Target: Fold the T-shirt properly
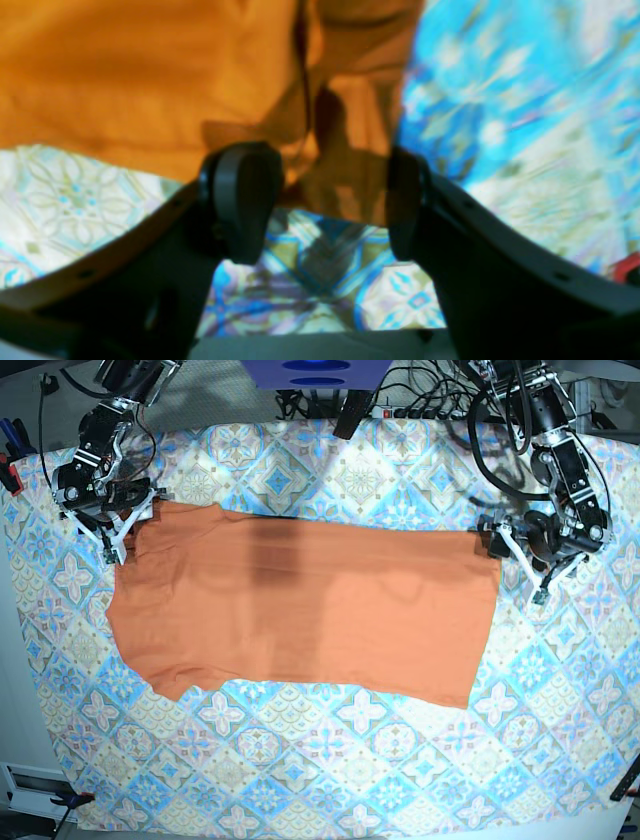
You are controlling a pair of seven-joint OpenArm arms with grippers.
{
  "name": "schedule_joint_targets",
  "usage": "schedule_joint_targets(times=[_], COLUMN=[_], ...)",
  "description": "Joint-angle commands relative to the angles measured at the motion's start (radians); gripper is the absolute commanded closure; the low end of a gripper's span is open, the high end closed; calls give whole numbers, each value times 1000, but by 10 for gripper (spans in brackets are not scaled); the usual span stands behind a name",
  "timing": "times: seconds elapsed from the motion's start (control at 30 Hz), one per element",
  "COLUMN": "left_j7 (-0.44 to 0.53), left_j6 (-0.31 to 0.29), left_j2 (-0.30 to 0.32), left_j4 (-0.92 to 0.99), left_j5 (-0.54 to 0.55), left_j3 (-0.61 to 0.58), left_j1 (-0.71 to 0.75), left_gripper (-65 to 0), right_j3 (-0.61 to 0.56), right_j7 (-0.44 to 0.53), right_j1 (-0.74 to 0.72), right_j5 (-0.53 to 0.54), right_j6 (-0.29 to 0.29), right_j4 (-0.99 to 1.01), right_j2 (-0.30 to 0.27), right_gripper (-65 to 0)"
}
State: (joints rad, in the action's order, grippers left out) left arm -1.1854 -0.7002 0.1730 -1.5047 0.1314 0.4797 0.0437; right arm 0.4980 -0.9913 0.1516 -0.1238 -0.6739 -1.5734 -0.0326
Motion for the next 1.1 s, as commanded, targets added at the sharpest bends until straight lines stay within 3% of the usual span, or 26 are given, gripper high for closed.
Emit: schedule_joint_targets(times=[0.0,0.27,0.87,1.07], left_j7=[17,143,143,143], left_j6=[2,2,2,2], left_j2=[23,30,27,27], left_j4=[25,207,207,207], left_j5=[4,4,15,70], left_j3=[3,1,-134,-204], left_j1=[-15,-44,-26,-24], left_gripper=[-500,-500,-489,-380], right_j3=[20,69,66,11], right_j7=[24,35,33,33], right_j1=[-39,-94,-116,-113], right_j5=[14,13,9,9], right_j6=[-2,-7,-7,-7], right_j4=[-2,132,244,244], right_j2=[-13,-19,-19,-19], right_gripper=[-356,-356,-353,-351])
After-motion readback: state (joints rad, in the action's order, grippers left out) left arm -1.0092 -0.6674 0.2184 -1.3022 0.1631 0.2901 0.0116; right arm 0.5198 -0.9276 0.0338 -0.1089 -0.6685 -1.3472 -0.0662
